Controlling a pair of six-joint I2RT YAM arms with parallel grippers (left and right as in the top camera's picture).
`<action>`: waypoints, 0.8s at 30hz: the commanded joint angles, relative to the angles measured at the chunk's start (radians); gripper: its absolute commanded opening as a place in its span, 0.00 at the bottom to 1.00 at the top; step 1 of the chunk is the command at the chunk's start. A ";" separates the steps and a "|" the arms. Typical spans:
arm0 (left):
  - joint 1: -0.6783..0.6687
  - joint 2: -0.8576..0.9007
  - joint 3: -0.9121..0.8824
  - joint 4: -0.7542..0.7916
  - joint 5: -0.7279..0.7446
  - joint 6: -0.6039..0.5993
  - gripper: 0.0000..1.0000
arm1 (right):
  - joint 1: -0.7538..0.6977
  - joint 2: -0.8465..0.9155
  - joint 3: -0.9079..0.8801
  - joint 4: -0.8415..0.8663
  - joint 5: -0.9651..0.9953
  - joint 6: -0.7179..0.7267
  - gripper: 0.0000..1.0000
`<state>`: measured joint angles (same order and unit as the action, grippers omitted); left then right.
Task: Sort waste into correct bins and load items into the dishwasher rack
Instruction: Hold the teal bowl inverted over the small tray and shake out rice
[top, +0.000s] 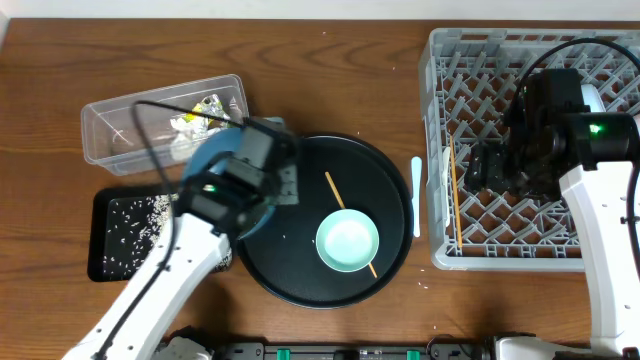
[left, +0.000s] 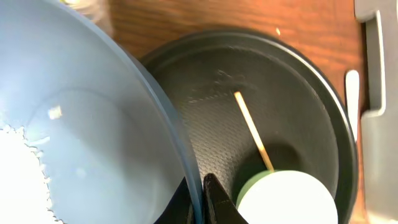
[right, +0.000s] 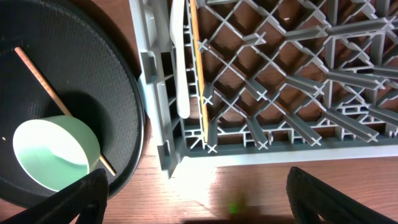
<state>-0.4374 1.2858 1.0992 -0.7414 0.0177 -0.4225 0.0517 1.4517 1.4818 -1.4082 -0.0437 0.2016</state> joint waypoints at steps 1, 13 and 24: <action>0.085 -0.018 0.004 -0.010 0.117 -0.018 0.06 | -0.007 -0.012 0.001 -0.002 0.018 -0.001 0.87; 0.421 -0.019 -0.015 -0.011 0.615 0.038 0.06 | -0.007 -0.012 0.001 -0.003 0.018 0.000 0.87; 0.726 -0.020 -0.049 -0.036 0.916 0.147 0.06 | -0.007 -0.012 0.001 -0.006 0.018 -0.001 0.87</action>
<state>0.2173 1.2800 1.0592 -0.7677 0.7830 -0.3405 0.0517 1.4517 1.4818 -1.4117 -0.0391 0.2012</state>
